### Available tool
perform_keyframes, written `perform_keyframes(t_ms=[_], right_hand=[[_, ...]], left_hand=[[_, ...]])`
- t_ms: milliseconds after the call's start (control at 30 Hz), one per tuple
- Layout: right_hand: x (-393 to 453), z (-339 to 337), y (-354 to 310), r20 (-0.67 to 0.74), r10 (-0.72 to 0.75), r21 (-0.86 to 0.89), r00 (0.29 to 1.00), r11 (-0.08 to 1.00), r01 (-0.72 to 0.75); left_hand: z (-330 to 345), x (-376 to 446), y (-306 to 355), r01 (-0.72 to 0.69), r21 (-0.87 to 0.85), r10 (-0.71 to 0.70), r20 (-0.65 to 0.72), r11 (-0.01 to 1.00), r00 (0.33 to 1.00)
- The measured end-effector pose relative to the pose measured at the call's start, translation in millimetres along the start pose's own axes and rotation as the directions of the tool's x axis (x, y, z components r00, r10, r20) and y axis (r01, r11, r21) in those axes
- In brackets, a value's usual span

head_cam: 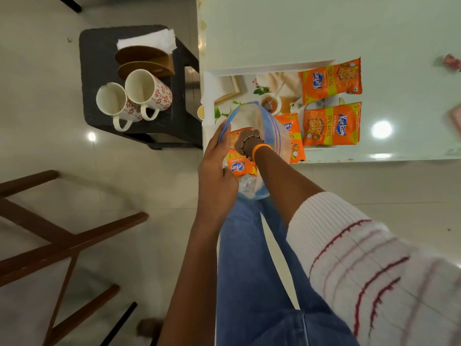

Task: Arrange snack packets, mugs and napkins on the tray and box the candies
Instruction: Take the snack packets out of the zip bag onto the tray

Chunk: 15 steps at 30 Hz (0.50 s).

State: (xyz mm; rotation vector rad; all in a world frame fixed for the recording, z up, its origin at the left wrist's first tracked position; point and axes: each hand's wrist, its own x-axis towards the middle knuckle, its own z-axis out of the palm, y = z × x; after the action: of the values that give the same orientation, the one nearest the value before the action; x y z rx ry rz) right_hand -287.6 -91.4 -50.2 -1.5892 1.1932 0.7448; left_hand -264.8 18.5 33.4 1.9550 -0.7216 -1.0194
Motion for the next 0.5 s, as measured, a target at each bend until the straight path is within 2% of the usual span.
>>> perform_keyframes(t_ms=[67, 133, 233, 300, 367, 433, 500], right_hand=[[-4, -5, 3, -0.041, -0.058, 0.054, 0.997, 0.997, 0.061], [-5, -5, 7, -0.107, -0.035, 0.090, 0.994, 0.995, 0.045], [-13, -3, 15, -0.308, -0.035, 0.271, 0.951, 0.955, 0.123], [-39, -7, 23, -0.458, -0.122, 0.270, 0.881, 0.925, 0.268], [-70, -19, 33, -0.605, -0.213, 0.212, 0.767, 0.886, 0.413], [-91, -40, 47, -0.692, -0.197, 0.250, 0.694, 0.837, 0.487], [-103, -68, 64, -0.740, -0.079, 0.380, 0.668, 0.770, 0.512]], left_hand=[[-2, 2, 0, 0.016, -0.003, -0.016, 0.009, 1.000, 1.000], [-2, 6, 1, 0.048, 0.008, -0.048, 0.064, 0.999, 0.997], [1, 17, 5, 0.078, 0.073, -0.089, 0.159, 0.994, 0.983], [5, 27, 9, 0.083, 0.133, -0.107, 0.185, 0.988, 0.977], [11, 37, 12, 0.083, 0.168, -0.115, 0.193, 0.982, 0.974], [17, 45, 14, 0.082, 0.199, -0.120, 0.186, 0.977, 0.975], [21, 54, 17, 0.081, 0.230, -0.125, 0.181, 0.970, 0.976]])
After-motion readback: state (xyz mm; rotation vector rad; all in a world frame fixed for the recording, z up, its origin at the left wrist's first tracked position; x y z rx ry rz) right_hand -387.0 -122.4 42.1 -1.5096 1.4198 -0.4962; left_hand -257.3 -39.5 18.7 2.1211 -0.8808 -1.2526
